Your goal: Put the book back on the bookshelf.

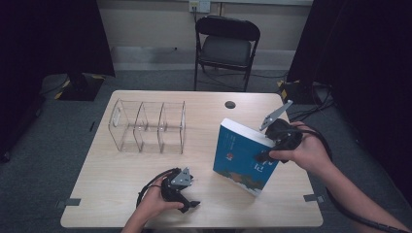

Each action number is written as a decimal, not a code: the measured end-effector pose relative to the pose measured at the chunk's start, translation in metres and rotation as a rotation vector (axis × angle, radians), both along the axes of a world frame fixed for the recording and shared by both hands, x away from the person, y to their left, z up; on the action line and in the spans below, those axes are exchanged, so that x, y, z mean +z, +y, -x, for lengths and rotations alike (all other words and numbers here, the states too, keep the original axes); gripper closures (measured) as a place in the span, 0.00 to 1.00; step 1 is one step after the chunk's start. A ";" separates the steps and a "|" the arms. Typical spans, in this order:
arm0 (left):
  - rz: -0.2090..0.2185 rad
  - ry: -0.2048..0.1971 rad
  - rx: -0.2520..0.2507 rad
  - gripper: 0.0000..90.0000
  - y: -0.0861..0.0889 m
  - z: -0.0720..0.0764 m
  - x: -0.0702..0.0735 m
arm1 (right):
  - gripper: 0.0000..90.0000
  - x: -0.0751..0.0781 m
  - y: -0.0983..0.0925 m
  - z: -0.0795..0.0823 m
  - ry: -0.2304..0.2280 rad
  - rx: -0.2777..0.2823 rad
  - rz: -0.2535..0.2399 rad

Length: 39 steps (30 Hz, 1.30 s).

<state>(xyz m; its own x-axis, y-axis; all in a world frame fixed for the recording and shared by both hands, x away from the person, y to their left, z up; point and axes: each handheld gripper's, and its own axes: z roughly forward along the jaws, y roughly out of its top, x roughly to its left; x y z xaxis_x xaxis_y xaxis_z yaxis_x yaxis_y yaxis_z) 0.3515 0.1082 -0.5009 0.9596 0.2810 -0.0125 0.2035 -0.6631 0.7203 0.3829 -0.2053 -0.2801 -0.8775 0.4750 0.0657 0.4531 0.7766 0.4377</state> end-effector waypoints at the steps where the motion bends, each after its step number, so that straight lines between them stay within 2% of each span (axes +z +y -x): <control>1: -0.013 0.000 0.005 0.05 0.000 0.000 0.000 | 0.68 -0.001 0.003 0.003 -0.002 0.011 -0.003; 4: -0.022 0.007 0.016 0.00 -0.002 0.000 0.000 | 0.68 -0.005 0.012 0.011 -0.003 0.053 -0.021; 7: -0.023 0.009 0.021 0.00 -0.002 0.001 0.001 | 0.68 -0.009 0.016 0.016 0.000 0.070 -0.026; 11: -0.026 0.005 0.027 0.00 -0.002 0.000 0.001 | 0.67 -0.015 0.020 0.021 0.000 0.103 -0.012; 12: -0.024 0.003 0.029 0.00 -0.002 0.000 0.000 | 0.67 -0.016 0.020 0.022 -0.012 0.106 -0.011; 13: 0.008 0.007 0.038 0.00 -0.003 0.000 -0.002 | 0.67 -0.016 0.020 0.023 -0.021 0.105 -0.021; 15: -0.009 0.008 0.038 0.00 -0.002 0.000 0.000 | 0.67 -0.017 0.017 0.022 -0.025 0.108 -0.027; 16: 0.003 0.009 0.039 0.00 -0.003 0.000 -0.001 | 0.67 -0.019 0.015 0.023 -0.027 0.100 -0.030; 17: -0.009 0.001 0.038 0.00 -0.003 0.000 -0.001 | 0.67 -0.020 0.014 0.022 -0.030 0.105 -0.037; 23: -0.001 0.005 0.042 0.00 -0.003 -0.001 -0.001 | 0.67 -0.021 0.012 0.024 -0.070 0.134 -0.036; 24: -0.013 0.003 0.046 0.00 -0.002 -0.001 0.000 | 0.66 -0.021 0.012 0.025 -0.070 0.130 -0.035; 28: 0.002 0.003 0.060 0.00 -0.004 -0.001 -0.001 | 0.65 -0.021 0.011 0.024 -0.079 0.143 -0.033; 32: -0.008 0.010 0.075 0.09 -0.003 -0.003 0.003 | 0.64 -0.021 0.010 0.025 -0.101 0.147 -0.060; 35: -0.027 0.008 0.052 0.19 -0.003 -0.005 0.006 | 0.62 -0.022 0.008 0.024 -0.109 0.153 -0.074; 39: -0.028 0.039 0.047 0.20 -0.007 -0.006 0.009 | 0.59 -0.021 0.009 0.024 -0.095 0.145 -0.059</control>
